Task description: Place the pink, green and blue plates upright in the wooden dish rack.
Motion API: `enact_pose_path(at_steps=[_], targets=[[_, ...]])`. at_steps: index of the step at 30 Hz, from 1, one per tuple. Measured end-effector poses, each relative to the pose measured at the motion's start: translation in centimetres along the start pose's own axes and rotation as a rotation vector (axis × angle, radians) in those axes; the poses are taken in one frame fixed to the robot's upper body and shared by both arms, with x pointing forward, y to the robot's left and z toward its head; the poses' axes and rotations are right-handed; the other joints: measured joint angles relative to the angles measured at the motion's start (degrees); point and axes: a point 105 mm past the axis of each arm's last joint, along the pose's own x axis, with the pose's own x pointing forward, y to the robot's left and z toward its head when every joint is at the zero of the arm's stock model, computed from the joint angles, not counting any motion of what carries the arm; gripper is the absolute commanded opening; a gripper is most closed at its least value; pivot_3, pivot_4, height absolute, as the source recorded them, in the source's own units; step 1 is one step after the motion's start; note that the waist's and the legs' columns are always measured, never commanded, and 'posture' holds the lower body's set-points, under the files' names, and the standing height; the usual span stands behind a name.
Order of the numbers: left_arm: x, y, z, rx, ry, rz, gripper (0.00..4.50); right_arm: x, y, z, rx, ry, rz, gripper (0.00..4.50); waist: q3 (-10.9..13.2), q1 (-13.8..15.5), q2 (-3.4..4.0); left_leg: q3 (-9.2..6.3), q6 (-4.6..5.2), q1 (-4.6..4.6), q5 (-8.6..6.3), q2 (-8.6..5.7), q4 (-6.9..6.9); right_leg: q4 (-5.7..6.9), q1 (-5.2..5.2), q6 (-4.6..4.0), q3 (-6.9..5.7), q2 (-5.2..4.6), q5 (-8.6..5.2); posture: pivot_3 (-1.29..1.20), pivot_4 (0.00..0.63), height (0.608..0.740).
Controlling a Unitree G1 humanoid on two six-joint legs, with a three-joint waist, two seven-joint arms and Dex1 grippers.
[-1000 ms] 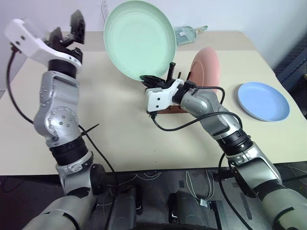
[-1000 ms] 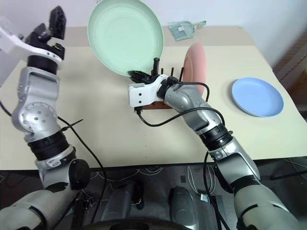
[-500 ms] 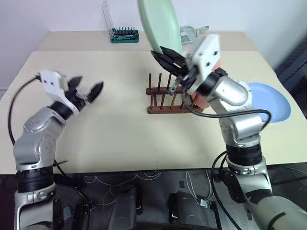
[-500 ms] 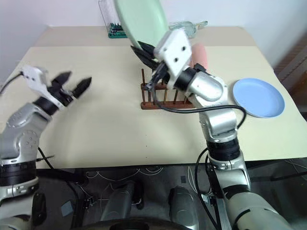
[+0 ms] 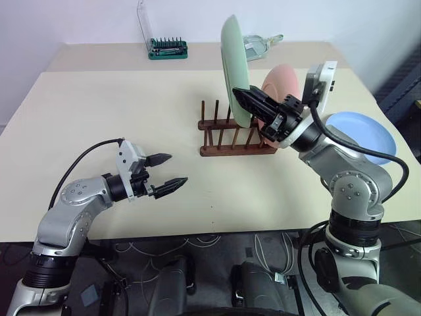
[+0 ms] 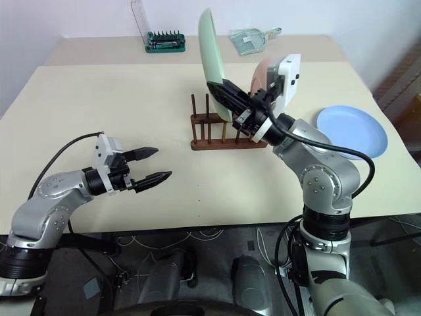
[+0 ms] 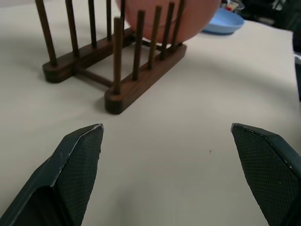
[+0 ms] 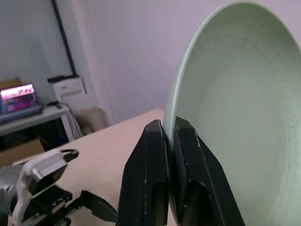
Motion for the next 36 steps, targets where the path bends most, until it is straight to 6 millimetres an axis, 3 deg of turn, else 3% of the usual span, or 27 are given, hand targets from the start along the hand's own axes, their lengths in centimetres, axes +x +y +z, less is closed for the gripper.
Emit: enact_pose_path(at_steps=[11, 23, 27, 33, 36], targets=[[0.1, -0.7, 0.3, 0.008, -0.012, -0.023, 4.47, -0.5, -2.4, -1.6, 0.144, 0.020, -0.052, 0.00, 0.00, 0.01, 0.00, 0.01, 0.01, -0.01, 0.00, 0.01, 0.00, 0.00, -0.01, 0.00, 0.00, 0.01, 0.00, 0.00, 0.150, 0.737], [0.4, -0.9, 0.4, 0.005, -0.029, -0.016, 4.47, -0.4, -4.0, -1.2, 0.243, -0.025, -0.099, 0.00, 0.01, 0.03, 0.01, 0.02, 0.02, -0.01, -0.01, 0.01, 0.00, 0.00, -0.01, 0.00, 0.01, 0.01, 0.00, 0.00, 0.150, 0.737], [0.4, -0.9, 0.4, 0.004, -0.031, -0.008, 4.50, -0.4, -4.1, -1.4, 0.251, -0.021, -0.106, 1.45, 0.01, 0.00, 0.01, 0.02, 0.02, -0.01, -0.01, 0.01, 0.00, 0.00, -0.02, 0.00, 0.01, 0.01, 0.00, 0.00, 0.150, 0.737], [0.5, -0.8, 0.7, 0.012, -0.036, -0.007, 4.50, -0.5, -4.1, -1.5, 0.256, -0.020, -0.109, 4.48, 0.01, 0.02, 0.01, 0.03, 0.02, -0.02, -0.01, 0.01, 0.00, 0.00, -0.02, 0.00, 0.01, 0.01, 0.00, 0.00, 0.150, 0.737], [0.5, -0.8, 0.8, 0.014, -0.038, -0.007, 4.50, -0.5, -4.2, -1.5, 0.256, -0.019, -0.114, 4.48, 0.01, 0.00, 0.01, 0.03, 0.02, -0.02, -0.01, 0.01, 0.00, 0.00, -0.02, 0.00, 0.01, 0.01, 0.00, 0.00, 0.150, 0.737]])
